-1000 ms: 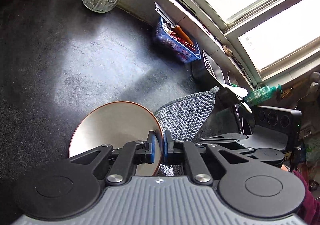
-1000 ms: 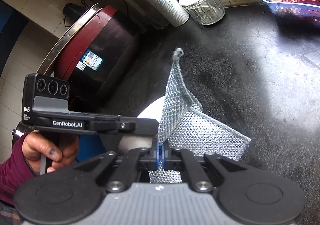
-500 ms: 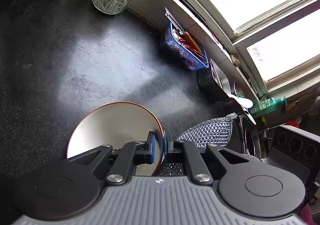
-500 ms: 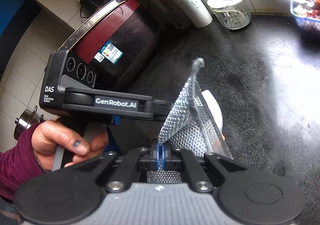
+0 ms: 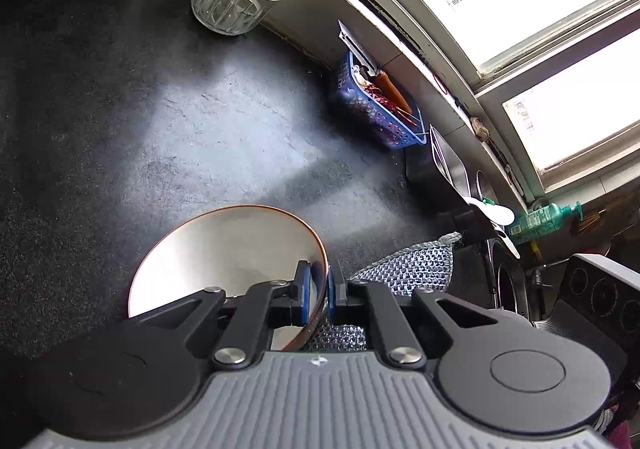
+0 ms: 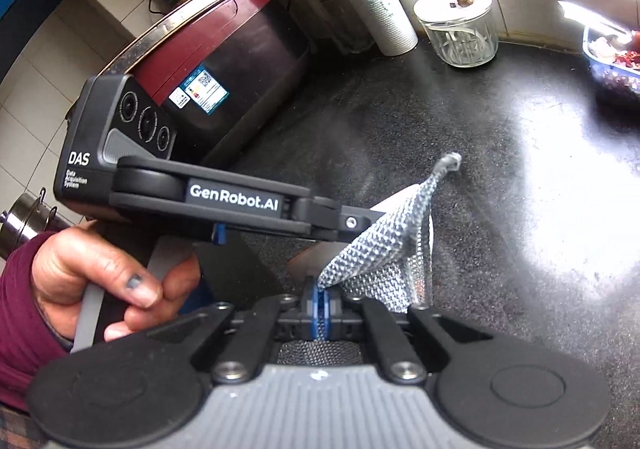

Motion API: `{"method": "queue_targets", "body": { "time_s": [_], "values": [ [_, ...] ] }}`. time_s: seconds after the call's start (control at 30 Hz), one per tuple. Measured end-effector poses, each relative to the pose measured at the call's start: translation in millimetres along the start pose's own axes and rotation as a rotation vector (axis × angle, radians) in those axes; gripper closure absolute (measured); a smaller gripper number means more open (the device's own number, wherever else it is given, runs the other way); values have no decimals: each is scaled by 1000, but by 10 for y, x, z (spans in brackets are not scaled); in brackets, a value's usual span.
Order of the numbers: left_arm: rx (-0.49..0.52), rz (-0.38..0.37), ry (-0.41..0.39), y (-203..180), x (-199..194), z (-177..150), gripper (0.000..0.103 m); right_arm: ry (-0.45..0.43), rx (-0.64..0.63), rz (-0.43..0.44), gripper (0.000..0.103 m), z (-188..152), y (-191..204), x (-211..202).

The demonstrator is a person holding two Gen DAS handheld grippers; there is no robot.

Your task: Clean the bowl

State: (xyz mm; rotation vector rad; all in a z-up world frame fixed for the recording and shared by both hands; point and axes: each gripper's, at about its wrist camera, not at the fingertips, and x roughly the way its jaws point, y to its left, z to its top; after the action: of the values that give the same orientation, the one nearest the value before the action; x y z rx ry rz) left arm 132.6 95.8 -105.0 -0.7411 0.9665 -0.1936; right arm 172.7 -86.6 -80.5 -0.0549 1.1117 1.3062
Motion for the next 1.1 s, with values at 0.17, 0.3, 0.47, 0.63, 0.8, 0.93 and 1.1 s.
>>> {"method": "queue_targets", "body": {
  "time_s": [0.17,0.3,0.47,0.63,0.8,0.93,1.1],
  "values": [
    [47,16,26,-34,3,29,95,-4,7,-5,100,-6,-28,-3],
    [71,29,58,-38,9,42,93,-4,11,-3,100,-2,-34,-5],
    [103,47,90,-22,-2,45,79,-3,14,-3,100,7,-61,-3],
    [99,43,96,51,-87,91,60,-2,12,-4,100,14,-72,2],
    [132,13,133,91,-158,149,58,2,10,-4,100,28,-87,4],
    [207,-13,170,136,-244,195,58,4,3,-9,100,44,-95,3],
    [417,-7,232,73,-289,211,58,4,5,-15,100,60,-138,-16]
  ]
}}
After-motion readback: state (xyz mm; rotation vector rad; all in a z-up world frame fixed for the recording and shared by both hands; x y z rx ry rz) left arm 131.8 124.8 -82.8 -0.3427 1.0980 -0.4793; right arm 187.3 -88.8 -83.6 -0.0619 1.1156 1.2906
